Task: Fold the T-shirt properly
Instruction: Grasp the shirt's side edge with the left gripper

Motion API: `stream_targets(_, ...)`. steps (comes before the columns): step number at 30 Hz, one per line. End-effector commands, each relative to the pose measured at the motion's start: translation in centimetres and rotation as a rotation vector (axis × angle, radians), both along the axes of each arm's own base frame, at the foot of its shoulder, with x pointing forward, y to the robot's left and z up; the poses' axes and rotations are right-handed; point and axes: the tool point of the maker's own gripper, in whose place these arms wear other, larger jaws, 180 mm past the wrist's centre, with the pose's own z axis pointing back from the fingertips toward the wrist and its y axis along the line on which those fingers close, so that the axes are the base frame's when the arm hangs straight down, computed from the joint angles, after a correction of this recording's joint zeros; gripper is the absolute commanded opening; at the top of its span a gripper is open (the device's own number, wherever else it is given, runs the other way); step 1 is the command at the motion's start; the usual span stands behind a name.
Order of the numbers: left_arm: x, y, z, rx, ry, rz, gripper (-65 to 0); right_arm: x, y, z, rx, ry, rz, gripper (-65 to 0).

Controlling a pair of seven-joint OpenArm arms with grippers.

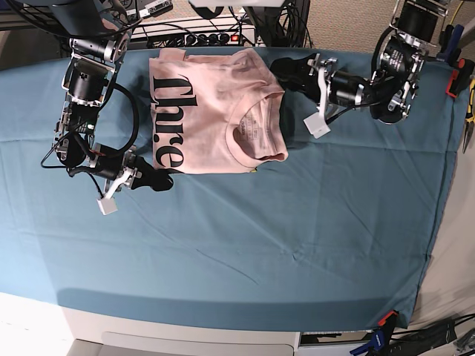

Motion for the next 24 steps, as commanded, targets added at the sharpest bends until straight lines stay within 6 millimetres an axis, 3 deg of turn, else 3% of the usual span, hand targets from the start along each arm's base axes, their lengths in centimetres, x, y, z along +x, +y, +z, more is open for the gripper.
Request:
stream_targets(1, 0.6, -0.2, 0.8, -0.023, -0.025, 0.005, -31.5, 1.5, -0.6, 2.0, 0.011, -0.064, -0.02, -65.0)
stream_targets(6, 0.1, -1.6, 0.4, -0.018, -0.047, -0.022, -27.5, 1.5, -0.6, 2.0, 0.011, -0.064, -0.02, -65.0)
stream_targets(16, -3.0, -7.6, 0.5, -0.067, -0.03, -0.139, -27.5, 1.5, -0.6, 2.0, 0.011, -0.064, -0.02, -65.0)
stream_targets(24, -2.9, -7.8, 0.5, -0.062, -0.036, -0.138, -27.5, 1.5, -0.6, 2.0, 0.012, -0.064, -0.02, -65.0)
